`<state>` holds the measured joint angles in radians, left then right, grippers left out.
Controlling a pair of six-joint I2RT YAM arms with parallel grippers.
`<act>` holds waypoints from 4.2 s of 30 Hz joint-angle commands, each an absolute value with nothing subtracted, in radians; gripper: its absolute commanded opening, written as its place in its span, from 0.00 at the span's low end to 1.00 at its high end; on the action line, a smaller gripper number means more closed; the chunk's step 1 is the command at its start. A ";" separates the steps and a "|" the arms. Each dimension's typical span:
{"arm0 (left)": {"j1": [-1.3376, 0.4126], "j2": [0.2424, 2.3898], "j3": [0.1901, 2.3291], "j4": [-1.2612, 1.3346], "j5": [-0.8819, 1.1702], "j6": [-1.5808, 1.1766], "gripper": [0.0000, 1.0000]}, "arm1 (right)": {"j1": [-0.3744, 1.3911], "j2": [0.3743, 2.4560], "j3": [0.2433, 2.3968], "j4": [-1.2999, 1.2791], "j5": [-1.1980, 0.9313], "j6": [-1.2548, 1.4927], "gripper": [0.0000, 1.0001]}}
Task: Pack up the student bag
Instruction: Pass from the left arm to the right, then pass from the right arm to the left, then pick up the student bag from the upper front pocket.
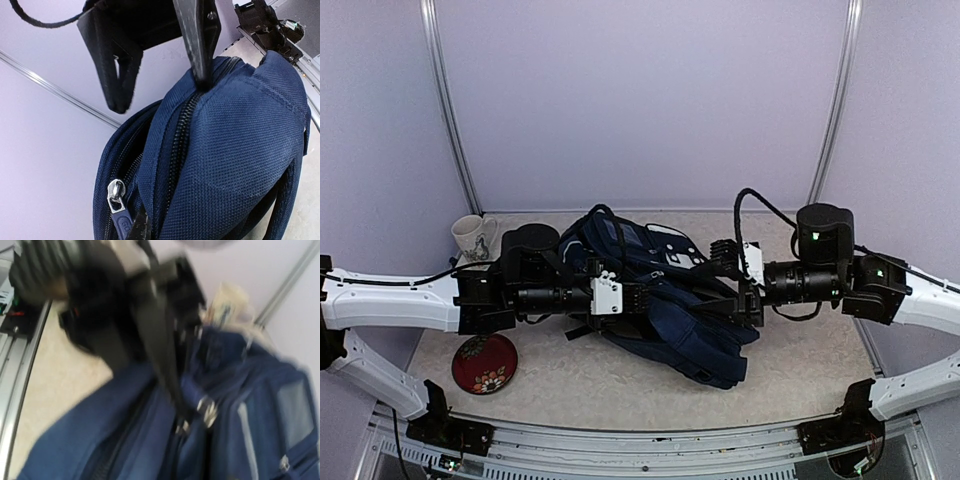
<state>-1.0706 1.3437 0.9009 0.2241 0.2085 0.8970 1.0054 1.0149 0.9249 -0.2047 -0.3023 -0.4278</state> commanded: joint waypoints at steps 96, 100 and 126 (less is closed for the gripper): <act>-1.018 1.617 1.154 0.090 0.152 0.631 0.00 | 0.569 0.965 0.483 0.401 -0.522 -0.034 0.03; -1.029 1.581 1.162 0.105 0.048 0.490 0.00 | 0.569 0.970 0.605 0.181 -0.443 -0.013 0.27; -1.048 1.836 1.579 -0.047 -0.107 0.316 0.00 | 0.778 1.053 1.045 -0.460 0.079 0.487 1.00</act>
